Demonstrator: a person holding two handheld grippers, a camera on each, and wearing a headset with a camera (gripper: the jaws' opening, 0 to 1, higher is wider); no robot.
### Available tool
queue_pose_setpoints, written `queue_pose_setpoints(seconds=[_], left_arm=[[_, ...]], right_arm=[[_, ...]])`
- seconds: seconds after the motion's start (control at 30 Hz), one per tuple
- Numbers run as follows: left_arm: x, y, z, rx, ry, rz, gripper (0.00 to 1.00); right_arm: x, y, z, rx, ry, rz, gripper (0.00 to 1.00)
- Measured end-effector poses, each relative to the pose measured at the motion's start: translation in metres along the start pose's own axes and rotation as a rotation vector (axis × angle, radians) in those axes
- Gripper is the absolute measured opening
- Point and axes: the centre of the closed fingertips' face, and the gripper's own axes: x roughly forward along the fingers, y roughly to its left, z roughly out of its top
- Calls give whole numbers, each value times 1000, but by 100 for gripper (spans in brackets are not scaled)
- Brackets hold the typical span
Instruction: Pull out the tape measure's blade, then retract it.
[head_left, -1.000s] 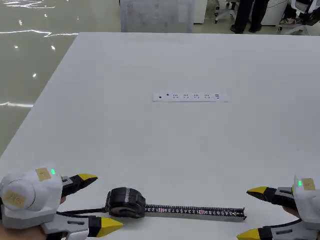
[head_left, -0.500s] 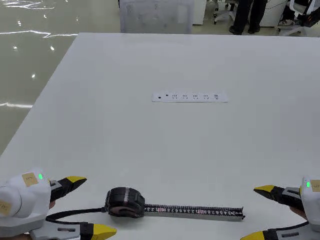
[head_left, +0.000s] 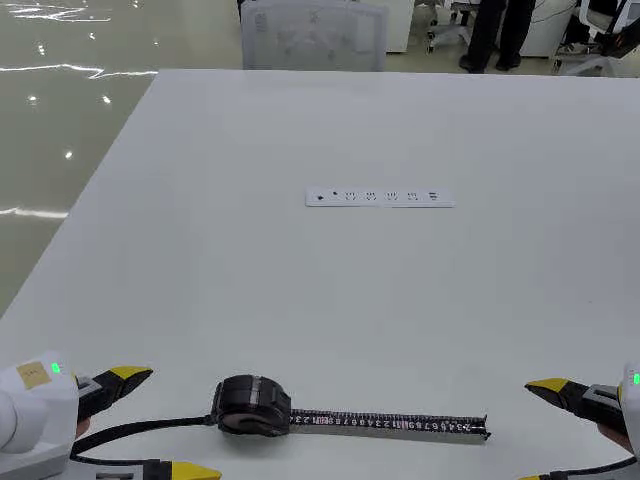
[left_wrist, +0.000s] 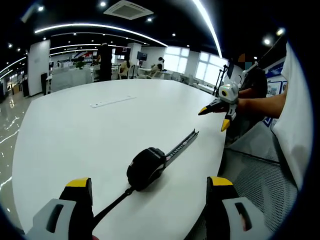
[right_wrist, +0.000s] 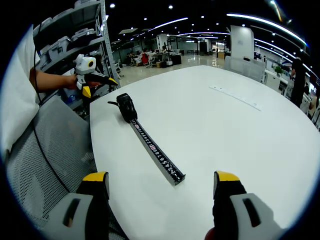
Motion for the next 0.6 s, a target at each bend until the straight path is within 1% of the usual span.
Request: queue_pose_setpoints(seconds=[0.07, 0.13, 0.2, 0.4, 0.47, 0.6], left_arm=[[-1, 1, -1, -1, -1, 10, 92], [-3, 0, -2, -17, -5, 15, 92], [-5, 0, -2, -23, -9, 21, 92], [-11, -1, -7, -43, -24, 48, 93], [-13, 1, -9, -52, -23, 58, 93], [-15, 2, -13, -69, -30, 67, 93]], right_arm=[[-2, -1, -2, 7, -5, -9, 88], [-4, -1, -2, 9, -9, -17, 88], [-5, 1, 0, 10, -15, -25, 89], [-11, -3, 1, 25, -44, -65, 89], [-13, -2, -1, 43, -56, -73, 90], [-15, -5, -7, 46, -60, -94, 90]])
